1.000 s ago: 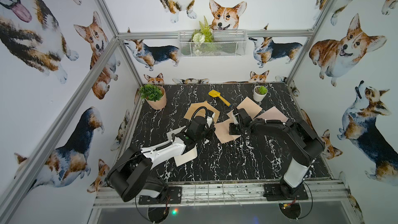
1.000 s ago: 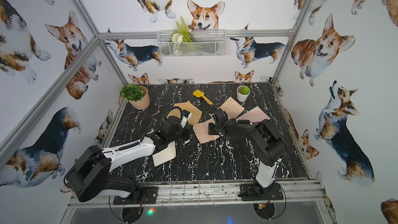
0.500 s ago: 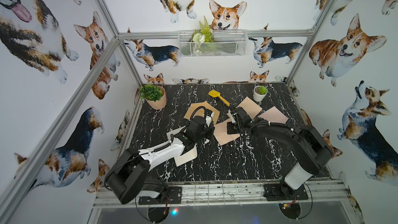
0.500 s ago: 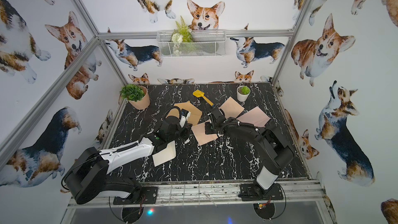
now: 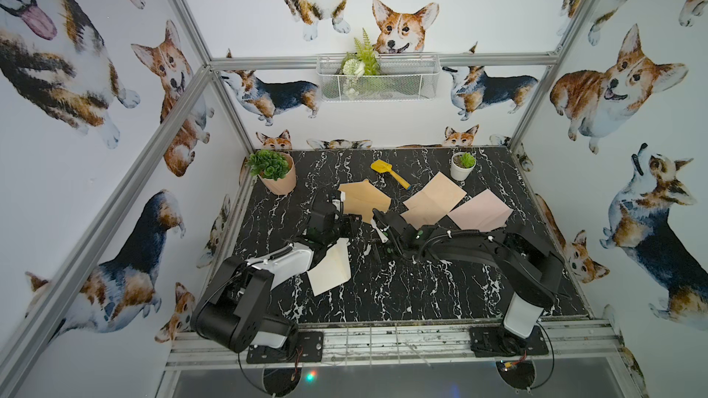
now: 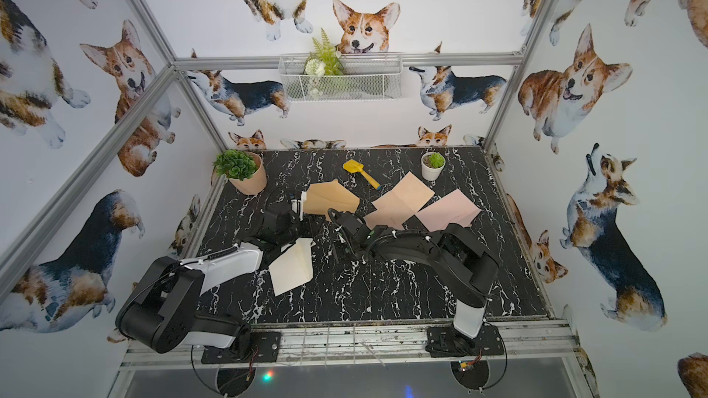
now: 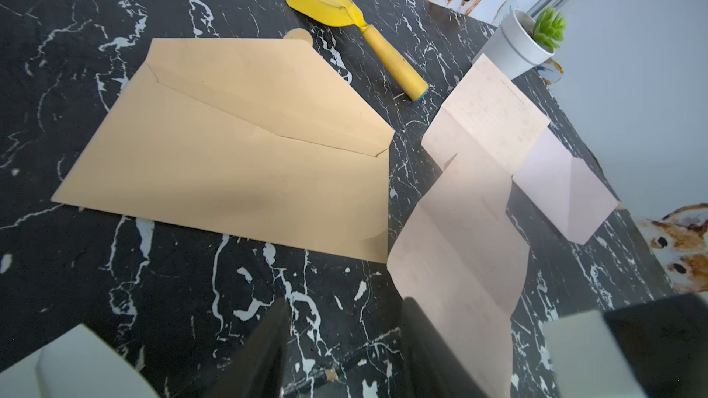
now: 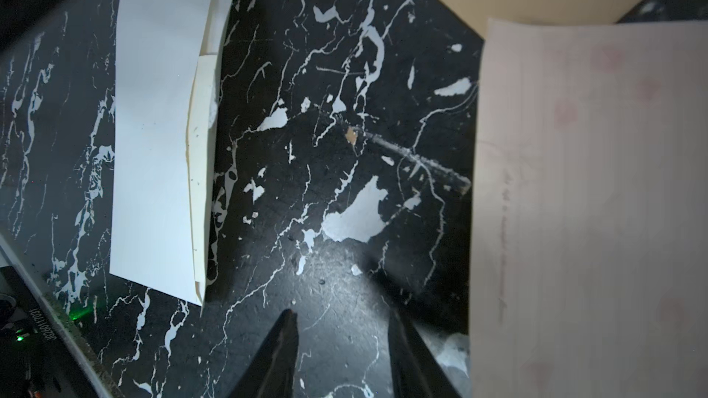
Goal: Take the letter paper out of the envelope
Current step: Move the letter paper to the center of the board, then pick up the envelope from the center of the board.
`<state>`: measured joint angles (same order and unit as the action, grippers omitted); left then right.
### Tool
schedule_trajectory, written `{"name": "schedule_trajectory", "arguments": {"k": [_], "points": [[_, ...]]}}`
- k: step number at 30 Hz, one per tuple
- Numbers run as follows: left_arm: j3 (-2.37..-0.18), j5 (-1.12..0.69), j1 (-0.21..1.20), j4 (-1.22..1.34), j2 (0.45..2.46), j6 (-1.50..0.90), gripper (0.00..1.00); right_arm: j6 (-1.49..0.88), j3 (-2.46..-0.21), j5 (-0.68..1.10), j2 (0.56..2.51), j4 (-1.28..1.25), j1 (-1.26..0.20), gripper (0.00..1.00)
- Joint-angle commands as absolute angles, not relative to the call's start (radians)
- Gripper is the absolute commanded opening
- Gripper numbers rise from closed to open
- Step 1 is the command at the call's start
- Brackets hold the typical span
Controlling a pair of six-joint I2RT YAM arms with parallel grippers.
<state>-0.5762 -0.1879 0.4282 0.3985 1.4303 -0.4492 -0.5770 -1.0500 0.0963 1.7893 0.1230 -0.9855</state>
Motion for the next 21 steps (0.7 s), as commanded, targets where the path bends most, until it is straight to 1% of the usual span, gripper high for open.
{"name": "schedule_trajectory", "arguments": {"k": [1, 7, 16, 19, 21], "points": [[-0.569, -0.209, 0.413, 0.451, 1.424, -0.481, 0.56, -0.624, -1.076, 0.163, 1.823, 0.025, -0.998, 0.54], [-0.554, -0.199, 0.397, 0.467, 1.417, -0.502, 0.60, -0.633, -1.130, 0.172, 1.888, 0.008, -1.042, 0.57], [-0.511, -0.166, 0.370, 0.501, 1.385, -0.537, 0.62, -0.656, -1.164, 0.192, 1.952, -0.048, -1.075, 0.57], [-0.486, -0.129, 0.367, 0.506, 1.345, -0.531, 0.62, -0.664, -1.175, 0.200, 1.971, -0.073, -1.084, 0.56], [-0.469, -0.098, 0.366, 0.506, 1.316, -0.526, 0.63, -0.665, -1.184, 0.208, 1.986, -0.087, -1.090, 0.53]]}}
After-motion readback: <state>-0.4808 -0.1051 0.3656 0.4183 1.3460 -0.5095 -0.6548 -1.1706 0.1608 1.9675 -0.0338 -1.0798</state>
